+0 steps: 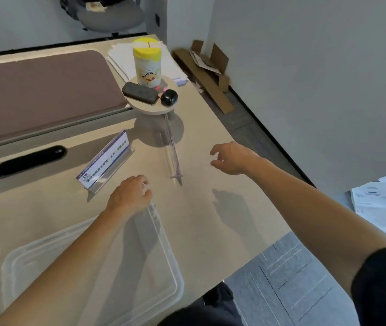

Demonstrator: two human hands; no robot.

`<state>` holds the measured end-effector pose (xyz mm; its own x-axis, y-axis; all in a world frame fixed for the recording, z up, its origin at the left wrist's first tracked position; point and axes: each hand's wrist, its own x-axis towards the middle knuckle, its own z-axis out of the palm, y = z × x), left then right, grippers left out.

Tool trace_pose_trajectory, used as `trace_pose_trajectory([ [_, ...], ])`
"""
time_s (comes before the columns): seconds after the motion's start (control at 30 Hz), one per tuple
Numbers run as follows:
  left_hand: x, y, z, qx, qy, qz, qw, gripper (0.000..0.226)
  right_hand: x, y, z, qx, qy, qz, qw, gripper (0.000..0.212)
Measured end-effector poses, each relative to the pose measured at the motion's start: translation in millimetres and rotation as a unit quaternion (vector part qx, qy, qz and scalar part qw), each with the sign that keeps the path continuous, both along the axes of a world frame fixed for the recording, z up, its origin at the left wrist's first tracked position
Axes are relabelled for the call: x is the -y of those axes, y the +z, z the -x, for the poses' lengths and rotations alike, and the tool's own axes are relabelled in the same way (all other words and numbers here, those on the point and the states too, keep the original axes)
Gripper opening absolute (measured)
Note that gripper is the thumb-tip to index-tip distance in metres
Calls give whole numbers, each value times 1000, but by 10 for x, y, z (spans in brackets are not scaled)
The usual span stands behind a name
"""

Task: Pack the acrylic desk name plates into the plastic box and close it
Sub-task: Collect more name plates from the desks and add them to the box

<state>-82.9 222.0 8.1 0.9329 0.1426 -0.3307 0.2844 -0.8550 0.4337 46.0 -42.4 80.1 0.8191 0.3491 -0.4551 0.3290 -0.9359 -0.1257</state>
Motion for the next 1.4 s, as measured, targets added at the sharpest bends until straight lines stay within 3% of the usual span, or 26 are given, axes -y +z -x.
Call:
trace_pose_trajectory([
  [0.27, 610, 98, -111, -63, 68, -91, 992, 44, 209, -220, -742, 23, 187, -31, 982, 45],
  [0.37, 769, 87, -280, -27, 23, -156, 987, 65, 163, -290, -978, 35, 238, -20, 970, 53],
  [0.47, 838, 5, -467, 21, -23, -190, 981, 71, 16, -358, -1250, 55, 269, 5, 961, 61],
  [0.6, 830, -127, -725, 6, -21, -172, 985, 73, -310, -445, -1542, 48, 293, 10, 955, 69],
  [0.73, 715, -255, -940, 27, -28, -145, 989, 59, -715, -611, -1815, 24, 348, 7, 937, 78],
  [1.07, 666, -488, -1142, 34, -37, 1, 999, 45, -1091, -1072, -2287, -60, 418, -13, 906, 98],
  [1.27, 719, -411, -1109, 29, 0, 26, 999, 46, -1004, -1190, -2078, -71, 347, -106, 929, 96],
  [1.4, 769, -260, -930, 36, -44, -8, 998, 48, -734, -1079, -1848, -61, 293, -189, 935, 83],
])
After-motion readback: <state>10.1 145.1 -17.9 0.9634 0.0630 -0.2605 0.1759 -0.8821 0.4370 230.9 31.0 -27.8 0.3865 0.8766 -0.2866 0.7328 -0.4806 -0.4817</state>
